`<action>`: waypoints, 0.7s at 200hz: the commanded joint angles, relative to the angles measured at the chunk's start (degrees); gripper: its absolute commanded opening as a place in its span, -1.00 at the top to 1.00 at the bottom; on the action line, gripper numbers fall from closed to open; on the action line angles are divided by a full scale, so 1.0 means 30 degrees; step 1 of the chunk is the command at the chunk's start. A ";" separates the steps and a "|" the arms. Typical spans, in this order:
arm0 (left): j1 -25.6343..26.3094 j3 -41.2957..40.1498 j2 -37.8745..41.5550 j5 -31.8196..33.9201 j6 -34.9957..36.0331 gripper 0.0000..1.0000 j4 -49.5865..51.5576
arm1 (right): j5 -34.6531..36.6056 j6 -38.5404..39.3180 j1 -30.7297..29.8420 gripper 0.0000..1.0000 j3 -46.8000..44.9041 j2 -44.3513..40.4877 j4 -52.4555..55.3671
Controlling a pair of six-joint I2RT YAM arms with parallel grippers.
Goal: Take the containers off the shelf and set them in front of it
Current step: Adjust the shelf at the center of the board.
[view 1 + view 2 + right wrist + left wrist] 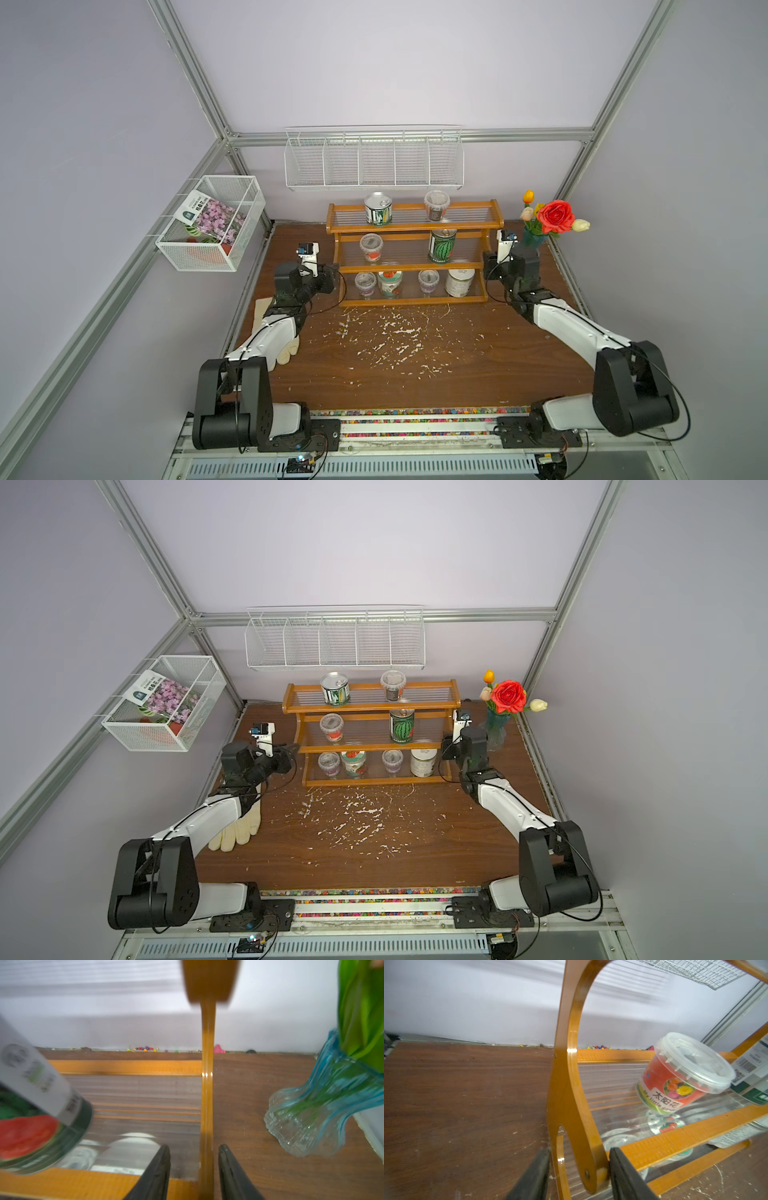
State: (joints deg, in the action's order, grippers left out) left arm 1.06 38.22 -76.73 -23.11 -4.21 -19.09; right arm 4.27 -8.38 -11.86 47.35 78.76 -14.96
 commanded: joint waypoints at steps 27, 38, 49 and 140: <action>-0.0322 0.0616 0.3473 -0.0048 0.0785 -0.31 0.2729 | -0.2887 0.0784 0.0084 -0.35 0.0181 -0.3330 0.4253; -0.0302 0.0640 0.4631 -0.0494 0.0944 -0.35 0.3826 | -0.4390 0.1059 0.0071 -0.44 0.0211 -0.4276 0.5186; -0.0266 0.0598 0.5861 -0.1241 0.1124 -0.41 0.4607 | -0.5876 0.1229 0.0085 -0.49 0.0403 -0.5197 0.6081; 0.1903 0.8941 0.3369 -0.4423 0.3075 -0.76 0.8150 | -1.1537 -0.0358 -0.1068 -0.92 0.5545 -0.6846 0.9662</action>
State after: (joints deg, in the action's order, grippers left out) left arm 5.21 58.13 -60.82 -33.63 1.76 1.45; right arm -26.85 -8.08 -13.10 59.31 57.39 10.72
